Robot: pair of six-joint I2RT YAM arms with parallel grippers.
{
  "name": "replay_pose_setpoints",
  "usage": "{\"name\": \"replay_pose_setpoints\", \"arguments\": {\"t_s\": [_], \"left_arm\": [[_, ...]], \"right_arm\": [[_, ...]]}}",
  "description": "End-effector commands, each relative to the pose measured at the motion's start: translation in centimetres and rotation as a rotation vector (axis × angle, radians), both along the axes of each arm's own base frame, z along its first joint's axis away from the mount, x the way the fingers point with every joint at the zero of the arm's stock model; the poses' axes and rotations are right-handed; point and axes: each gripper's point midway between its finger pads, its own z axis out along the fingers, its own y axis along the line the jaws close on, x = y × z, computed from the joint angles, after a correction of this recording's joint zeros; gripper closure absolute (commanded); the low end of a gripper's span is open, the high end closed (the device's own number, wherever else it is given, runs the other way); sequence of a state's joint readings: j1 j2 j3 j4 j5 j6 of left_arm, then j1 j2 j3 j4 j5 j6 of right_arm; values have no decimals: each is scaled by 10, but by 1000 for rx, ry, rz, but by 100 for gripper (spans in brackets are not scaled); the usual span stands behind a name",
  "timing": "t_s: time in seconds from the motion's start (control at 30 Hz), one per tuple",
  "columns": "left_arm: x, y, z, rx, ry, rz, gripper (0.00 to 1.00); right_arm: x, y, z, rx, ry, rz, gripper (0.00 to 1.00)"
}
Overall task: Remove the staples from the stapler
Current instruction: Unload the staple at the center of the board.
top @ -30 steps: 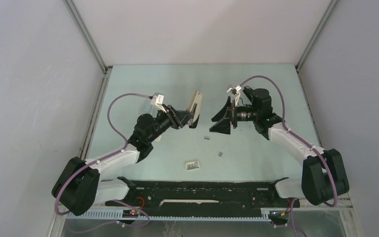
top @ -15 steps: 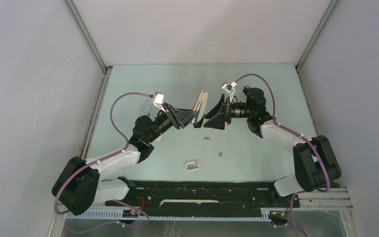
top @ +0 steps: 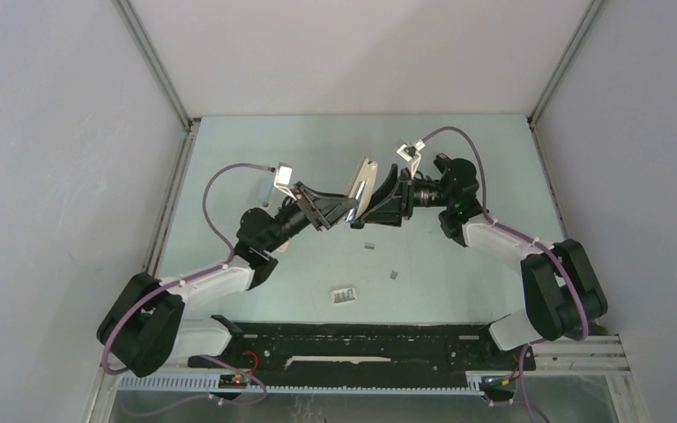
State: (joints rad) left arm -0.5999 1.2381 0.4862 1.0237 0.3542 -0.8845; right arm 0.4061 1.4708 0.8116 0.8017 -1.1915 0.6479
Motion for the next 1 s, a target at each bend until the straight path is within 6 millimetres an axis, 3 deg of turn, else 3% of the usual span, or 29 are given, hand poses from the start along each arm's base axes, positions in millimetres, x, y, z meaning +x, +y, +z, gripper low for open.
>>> {"name": "replay_pose_setpoints", "arguments": {"t_s": [0.0, 0.3, 0.47, 0.6, 0.7, 0.97], "left_arm": [[-11, -1, 33, -81, -107, -36, 100], [-13, -4, 34, -84, -113, -55, 100], [-14, -4, 36, -77, -133, -52, 100], [-4, -1, 22, 44, -198, 11, 100], [9, 4, 6, 175, -238, 57, 100], [30, -1, -21, 364, -428, -20, 100]], "right_arm": [[-7, 4, 15, 38, -26, 50, 33], [-8, 7, 14, 42, -4, 62, 39], [-8, 5, 14, 45, -12, 71, 66], [2, -4, 10, 33, -32, 43, 91], [18, -18, -6, -5, -56, -2, 100], [54, -46, -56, -273, -297, -101, 100]]}}
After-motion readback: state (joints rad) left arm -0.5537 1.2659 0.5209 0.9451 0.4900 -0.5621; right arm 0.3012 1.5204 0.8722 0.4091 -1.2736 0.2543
